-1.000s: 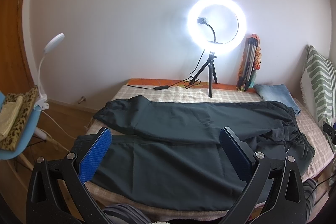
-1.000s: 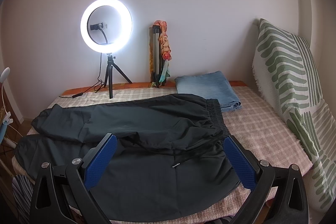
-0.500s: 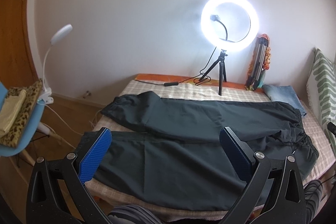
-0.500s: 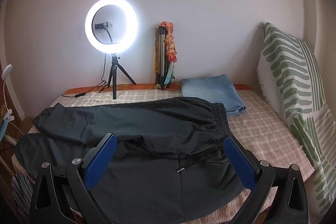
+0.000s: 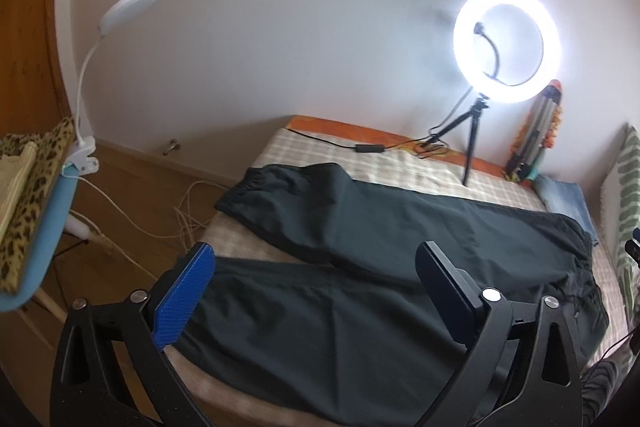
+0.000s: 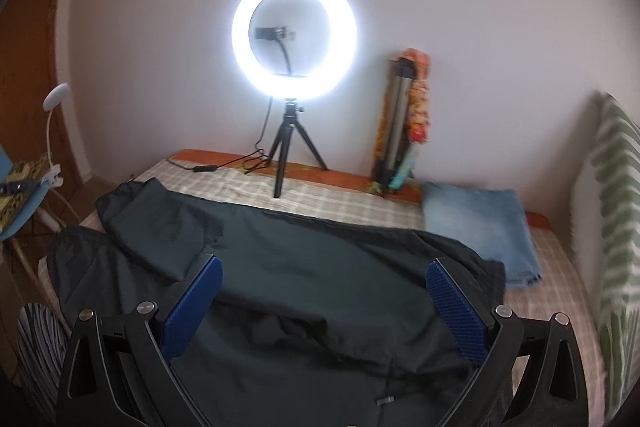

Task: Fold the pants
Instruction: 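Close the left tool on the waistband while the right tool grips the trouser hem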

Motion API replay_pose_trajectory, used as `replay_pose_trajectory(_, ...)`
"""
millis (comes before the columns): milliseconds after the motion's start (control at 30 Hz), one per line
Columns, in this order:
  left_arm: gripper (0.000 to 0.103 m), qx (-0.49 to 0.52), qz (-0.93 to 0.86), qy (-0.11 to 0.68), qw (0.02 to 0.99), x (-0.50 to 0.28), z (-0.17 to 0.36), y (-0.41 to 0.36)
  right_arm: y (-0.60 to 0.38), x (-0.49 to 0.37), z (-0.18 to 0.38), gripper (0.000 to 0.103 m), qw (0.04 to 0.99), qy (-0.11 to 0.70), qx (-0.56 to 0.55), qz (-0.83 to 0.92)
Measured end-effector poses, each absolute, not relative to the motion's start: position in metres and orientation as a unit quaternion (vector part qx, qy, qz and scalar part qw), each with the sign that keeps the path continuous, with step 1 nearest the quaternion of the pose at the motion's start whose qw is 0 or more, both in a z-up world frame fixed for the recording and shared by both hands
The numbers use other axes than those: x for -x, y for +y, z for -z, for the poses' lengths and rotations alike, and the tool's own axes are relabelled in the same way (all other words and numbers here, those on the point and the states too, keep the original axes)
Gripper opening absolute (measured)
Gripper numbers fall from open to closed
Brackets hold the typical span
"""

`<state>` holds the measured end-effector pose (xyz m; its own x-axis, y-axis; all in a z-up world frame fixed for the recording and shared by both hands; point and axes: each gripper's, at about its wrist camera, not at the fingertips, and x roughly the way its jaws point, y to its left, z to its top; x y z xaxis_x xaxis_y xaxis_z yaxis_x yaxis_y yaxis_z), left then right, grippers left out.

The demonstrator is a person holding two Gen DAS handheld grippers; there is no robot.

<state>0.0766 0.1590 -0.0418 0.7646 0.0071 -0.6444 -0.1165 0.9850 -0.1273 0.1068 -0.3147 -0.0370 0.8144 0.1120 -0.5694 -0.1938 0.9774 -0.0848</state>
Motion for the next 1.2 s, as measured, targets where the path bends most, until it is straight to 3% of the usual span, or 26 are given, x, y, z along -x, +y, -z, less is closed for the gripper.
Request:
replay_pose_trajectory(300,0.092,0.1,-0.022,0.374,0.922,-0.141,0.048,0.189,-0.29,-0.191,0.056,0.093,0.93,0.33,0.064,-0.149)
replay_pose_trajectory(533,0.087,0.111,-0.023,0.406,0.907,-0.203,0.07,0.206,-0.266,-0.248,0.082,0.095,0.905,0.366,0.099,-0.196)
replay_pose_trajectory(600,0.086,0.129,-0.022,0.417,0.899,-0.223,0.079,0.215,-0.258,-0.263,0.091,0.1,0.897,0.376,0.106,-0.206)
replay_pose_trajectory(1200,0.086,0.222,-0.065,0.518,0.823,-0.348,0.199,0.283,-0.193,-0.38,0.188,0.101,0.833,0.464,0.158,-0.257)
